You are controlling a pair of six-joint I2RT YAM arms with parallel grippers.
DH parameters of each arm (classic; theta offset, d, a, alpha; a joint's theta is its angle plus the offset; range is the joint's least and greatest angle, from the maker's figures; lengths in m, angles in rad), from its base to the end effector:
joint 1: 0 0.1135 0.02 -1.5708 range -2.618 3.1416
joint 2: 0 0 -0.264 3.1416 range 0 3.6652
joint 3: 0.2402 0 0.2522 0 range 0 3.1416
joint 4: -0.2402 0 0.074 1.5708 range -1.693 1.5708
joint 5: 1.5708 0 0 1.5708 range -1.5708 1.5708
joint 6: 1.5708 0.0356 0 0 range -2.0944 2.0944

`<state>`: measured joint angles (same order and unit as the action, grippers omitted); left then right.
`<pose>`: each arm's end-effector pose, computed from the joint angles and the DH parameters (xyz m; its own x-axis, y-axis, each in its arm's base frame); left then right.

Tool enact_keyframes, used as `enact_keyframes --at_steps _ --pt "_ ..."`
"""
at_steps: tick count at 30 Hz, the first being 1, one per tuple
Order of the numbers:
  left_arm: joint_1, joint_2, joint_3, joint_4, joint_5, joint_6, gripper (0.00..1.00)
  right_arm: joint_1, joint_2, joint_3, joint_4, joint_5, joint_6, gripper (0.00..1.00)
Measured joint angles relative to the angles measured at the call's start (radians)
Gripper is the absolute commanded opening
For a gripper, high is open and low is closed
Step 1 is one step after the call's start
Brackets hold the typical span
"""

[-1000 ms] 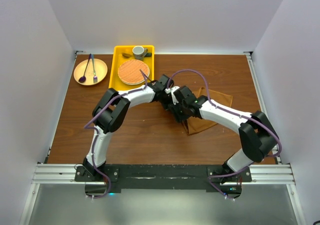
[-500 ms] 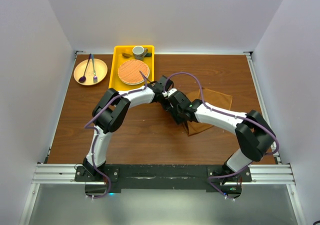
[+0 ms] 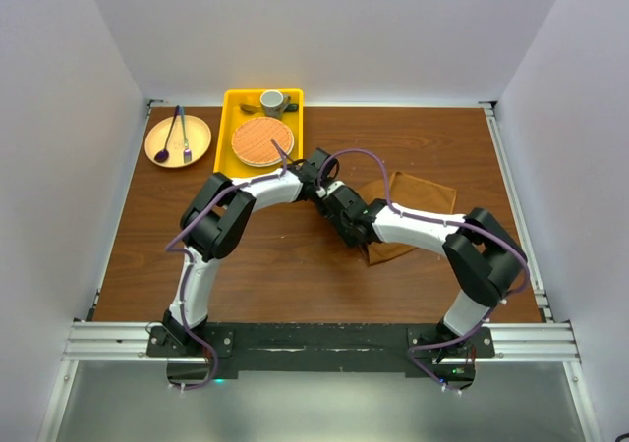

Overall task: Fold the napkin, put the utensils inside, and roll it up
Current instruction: Roll the napkin with the utensil

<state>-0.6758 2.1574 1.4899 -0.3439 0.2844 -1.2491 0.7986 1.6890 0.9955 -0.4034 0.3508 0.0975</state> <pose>0.3472 -0.2912 0.1372 -0.8889 -0.4544 0.0578 -0.4008 0.7103 -0.5786 0.2368 0.2256 0.1696 -0.6727 -0.5597 -0.4840 -0.5002 0.8260 -0.2599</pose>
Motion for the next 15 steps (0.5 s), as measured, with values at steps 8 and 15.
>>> enact_keyframes --at_steps 8,15 --pt "0.001 -0.007 -0.016 0.021 0.003 0.001 0.00 0.000 0.015 -0.015 0.007 0.034 0.006 0.49" --pt "0.000 -0.021 -0.035 0.036 0.006 -0.015 0.00 0.000 0.008 -0.016 0.007 0.030 -0.012 0.49"
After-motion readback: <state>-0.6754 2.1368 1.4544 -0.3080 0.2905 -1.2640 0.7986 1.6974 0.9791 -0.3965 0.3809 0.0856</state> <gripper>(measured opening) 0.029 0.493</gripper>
